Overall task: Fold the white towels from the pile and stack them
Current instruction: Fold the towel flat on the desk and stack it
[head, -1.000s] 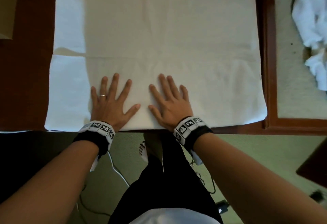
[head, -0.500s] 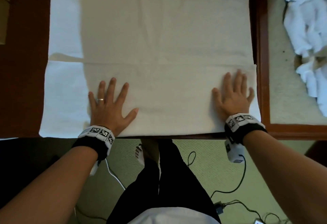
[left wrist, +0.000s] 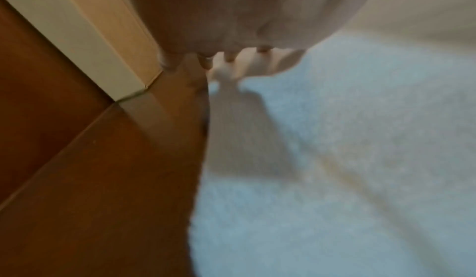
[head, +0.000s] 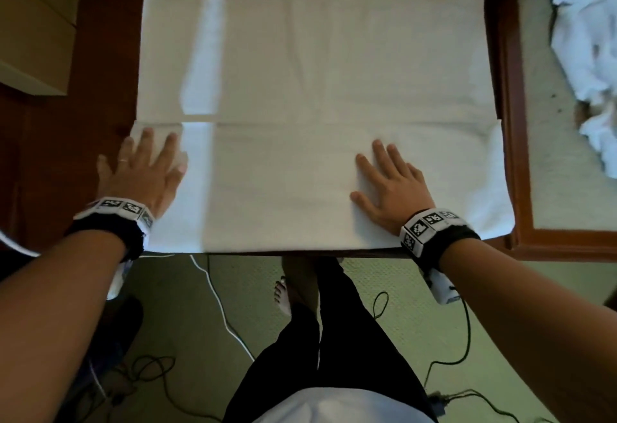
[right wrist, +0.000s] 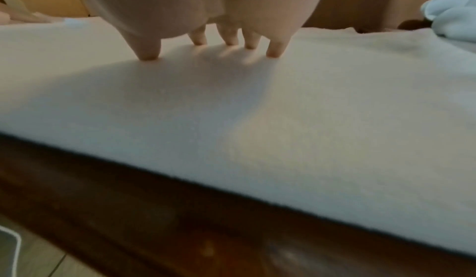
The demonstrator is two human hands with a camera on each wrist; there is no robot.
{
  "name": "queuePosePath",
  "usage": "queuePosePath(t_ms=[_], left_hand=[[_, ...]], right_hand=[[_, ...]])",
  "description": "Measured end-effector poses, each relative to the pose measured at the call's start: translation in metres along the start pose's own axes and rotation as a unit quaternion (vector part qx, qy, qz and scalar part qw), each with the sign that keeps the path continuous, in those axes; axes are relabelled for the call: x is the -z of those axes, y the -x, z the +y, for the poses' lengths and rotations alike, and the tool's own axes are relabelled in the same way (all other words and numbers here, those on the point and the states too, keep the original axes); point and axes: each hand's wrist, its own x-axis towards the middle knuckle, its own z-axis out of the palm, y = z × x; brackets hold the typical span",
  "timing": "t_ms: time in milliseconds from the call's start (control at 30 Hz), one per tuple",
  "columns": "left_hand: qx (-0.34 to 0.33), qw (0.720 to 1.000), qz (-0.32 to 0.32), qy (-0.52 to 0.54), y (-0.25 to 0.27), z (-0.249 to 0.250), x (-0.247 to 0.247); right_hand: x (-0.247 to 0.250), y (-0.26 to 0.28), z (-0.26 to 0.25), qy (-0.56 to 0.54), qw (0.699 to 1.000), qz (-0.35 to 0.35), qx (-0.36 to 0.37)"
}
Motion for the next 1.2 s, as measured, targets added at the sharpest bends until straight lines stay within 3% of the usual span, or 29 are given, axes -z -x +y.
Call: queuePosePath(t_ms=[100,167,267,400,600,867,967,1100,1200], left_hand=[[-0.064,0.997,0.041,-0.018,0.010,0.027,0.016],[-0.119,0.992,0.034,0.015,0.019,0.055,0.014],[-0.087,0.994,0.004,0.071,0.031,0.083,0.006],[-0.050,0.998,-0.003,0.030,0.022,0.096,0.035],[-0.050,0.998,-0.020,-0.015,-0.038,0.099,0.100],[-0.035,0.997,0.008,0.073,-0.150,0.105,0.154],[-0.054,0.998,0.024,0.020,-0.191,0.105,0.158],[-0.038,0.999,-0.019,-0.023,-0.221,0.110,0.148],[-0.060,0.996,0.061,0.009,-0.220,0.113,0.142]], right_hand=[[0.016,-0.003,-0.002,-0.010,1.000,-0.011,-0.021],[0.024,-0.002,0.000,0.007,0.998,-0.015,-0.060],[0.026,0.006,0.006,0.004,0.992,-0.068,-0.103],[0.038,0.001,0.014,-0.017,0.994,-0.077,-0.075],[0.089,-0.059,0.038,-0.040,0.990,-0.068,-0.119],[0.143,-0.191,0.084,-0.061,0.992,0.011,-0.114],[0.152,-0.228,0.098,-0.037,0.994,0.024,-0.101],[0.143,-0.248,0.116,0.019,0.995,-0.029,-0.090],[0.128,-0.245,0.121,0.045,0.996,0.032,-0.072]])
